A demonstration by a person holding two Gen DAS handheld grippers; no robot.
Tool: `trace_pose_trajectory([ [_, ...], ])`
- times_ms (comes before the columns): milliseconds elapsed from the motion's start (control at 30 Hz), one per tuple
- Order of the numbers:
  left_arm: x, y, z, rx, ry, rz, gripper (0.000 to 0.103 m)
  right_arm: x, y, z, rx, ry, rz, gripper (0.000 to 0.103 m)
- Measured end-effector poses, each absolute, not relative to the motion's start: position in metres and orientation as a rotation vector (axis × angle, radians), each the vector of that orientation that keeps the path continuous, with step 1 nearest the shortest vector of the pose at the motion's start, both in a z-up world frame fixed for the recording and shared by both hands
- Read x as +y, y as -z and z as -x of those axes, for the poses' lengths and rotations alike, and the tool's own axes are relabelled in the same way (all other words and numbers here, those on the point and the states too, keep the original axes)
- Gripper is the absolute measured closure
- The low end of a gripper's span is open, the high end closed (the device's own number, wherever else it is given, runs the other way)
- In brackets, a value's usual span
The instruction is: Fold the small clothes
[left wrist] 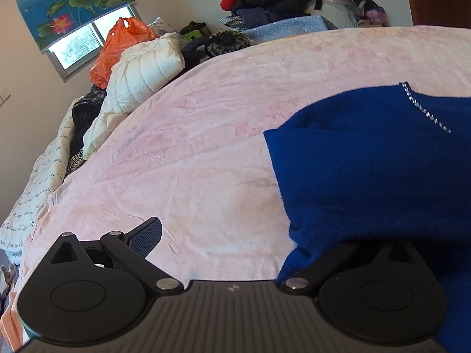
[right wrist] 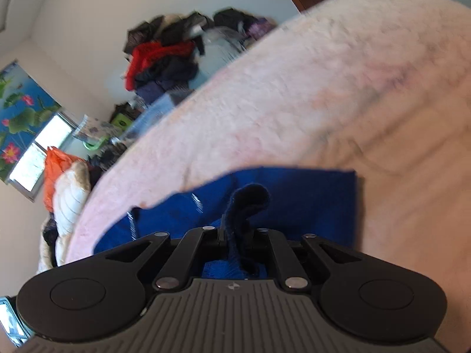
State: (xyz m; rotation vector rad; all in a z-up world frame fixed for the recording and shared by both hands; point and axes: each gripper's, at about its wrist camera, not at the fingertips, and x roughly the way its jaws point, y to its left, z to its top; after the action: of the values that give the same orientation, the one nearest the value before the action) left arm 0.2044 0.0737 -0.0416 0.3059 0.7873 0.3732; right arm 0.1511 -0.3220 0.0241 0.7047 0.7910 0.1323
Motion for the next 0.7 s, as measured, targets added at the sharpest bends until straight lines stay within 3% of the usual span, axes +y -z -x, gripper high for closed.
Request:
trace_pose_trajectory([
  [100, 0.073, 0.040, -0.192, 0.767, -0.337, -0.353, 0.000, -0.330, -0.017, -0.146, 0.782, -0.144, -0.768, 0.077],
  [267, 0.075, 0.036, -0.173, 0.742, -0.278, -0.429, 0.000, -0.338, -0.021, -0.138, 0.779, -0.151, -0.768, 0.071],
  [333, 0.076, 0.037, -0.165, 0.739, -0.263, -0.443, 0.000, -0.340, -0.022, -0.137, 0.769, -0.140, -0.741, 0.074],
  [400, 0.078, 0.040, -0.159, 0.747, -0.262, -0.455, 0.000, -0.341, -0.023, -0.136, 0.762, -0.101, -0.689, 0.086],
  [533, 0.087, 0.037, -0.143, 0.755, -0.270, -0.427, 0.000, -0.330, -0.038, -0.127, 0.710, 0.030, -0.521, 0.085],
  [700, 0.085, 0.017, -0.130, 0.719, -0.237, -0.340, 0.000, -0.285, -0.063, -0.113, 0.593, -0.028, -0.283, 0.074],
])
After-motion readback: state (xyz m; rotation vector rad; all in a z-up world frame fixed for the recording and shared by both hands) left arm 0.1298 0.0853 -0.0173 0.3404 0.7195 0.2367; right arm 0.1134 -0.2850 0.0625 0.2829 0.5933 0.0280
